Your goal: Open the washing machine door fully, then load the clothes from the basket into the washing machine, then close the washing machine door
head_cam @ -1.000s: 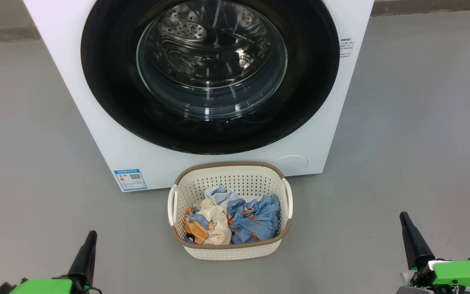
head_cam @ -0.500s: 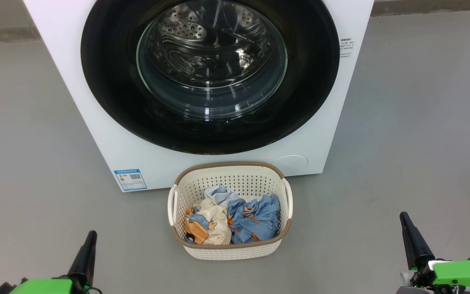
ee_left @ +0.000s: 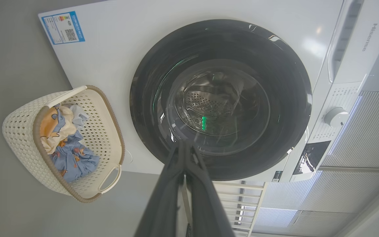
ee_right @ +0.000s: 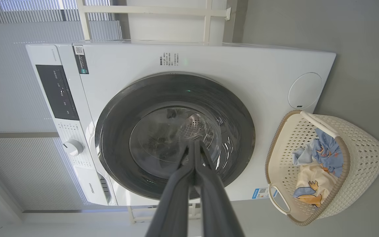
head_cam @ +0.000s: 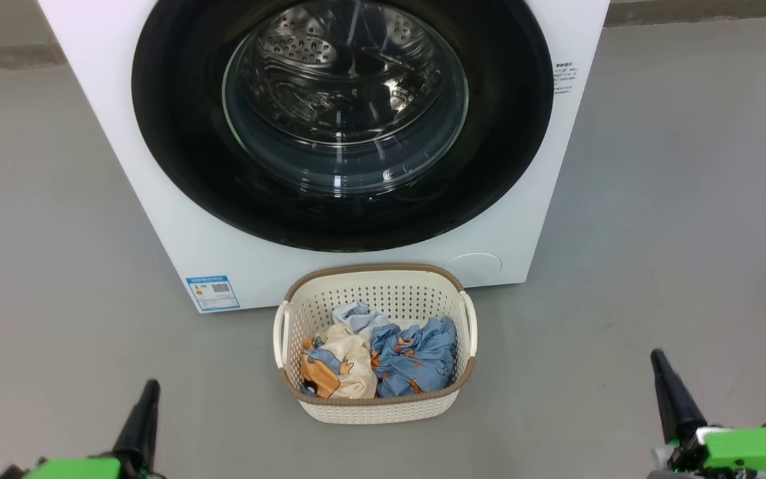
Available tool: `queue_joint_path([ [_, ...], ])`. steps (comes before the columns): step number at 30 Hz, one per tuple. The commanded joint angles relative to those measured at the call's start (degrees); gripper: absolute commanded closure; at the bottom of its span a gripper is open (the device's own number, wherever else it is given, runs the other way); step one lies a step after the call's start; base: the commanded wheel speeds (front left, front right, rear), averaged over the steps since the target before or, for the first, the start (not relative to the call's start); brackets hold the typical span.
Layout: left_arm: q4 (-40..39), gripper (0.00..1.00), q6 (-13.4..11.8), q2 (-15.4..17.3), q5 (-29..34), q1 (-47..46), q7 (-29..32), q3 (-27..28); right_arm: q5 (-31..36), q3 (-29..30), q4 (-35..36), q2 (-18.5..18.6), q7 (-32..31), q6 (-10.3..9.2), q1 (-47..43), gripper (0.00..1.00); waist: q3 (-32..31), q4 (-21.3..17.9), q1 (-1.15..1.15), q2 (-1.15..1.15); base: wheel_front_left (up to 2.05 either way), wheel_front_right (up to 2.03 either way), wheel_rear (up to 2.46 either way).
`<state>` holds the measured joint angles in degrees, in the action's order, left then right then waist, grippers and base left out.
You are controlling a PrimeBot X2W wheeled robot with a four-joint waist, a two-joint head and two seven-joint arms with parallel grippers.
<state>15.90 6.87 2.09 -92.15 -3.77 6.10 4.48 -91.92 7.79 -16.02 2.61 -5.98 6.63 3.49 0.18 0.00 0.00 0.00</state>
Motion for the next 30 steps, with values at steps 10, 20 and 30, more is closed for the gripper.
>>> queue_joint_path([
  [10,1.6,0.00,0.0,-0.8,0.4,0.6,-0.7,-0.4,0.9,-0.4,-1.6,-0.3,0.7,0.02,-0.3,0.00,-0.1,0.0,0.13,0.00,0.00,0.00,0.00],
  [20,0.6,0.00,0.0,0.2,2.3,-0.6,-2.5,-1.7,3.2,-1.6,-0.9,0.8,2.4,0.09,0.9,0.00,0.1,-0.1,0.00,0.00,0.00,0.00,0.00],
  [30,0.2,0.00,0.1,1.5,6.4,-1.7,-4.3,-2.8,7.1,-3.1,-0.6,2.1,4.2,0.16,1.9,0.00,0.2,-0.2,0.00,0.00,0.00,0.00,0.00],
])
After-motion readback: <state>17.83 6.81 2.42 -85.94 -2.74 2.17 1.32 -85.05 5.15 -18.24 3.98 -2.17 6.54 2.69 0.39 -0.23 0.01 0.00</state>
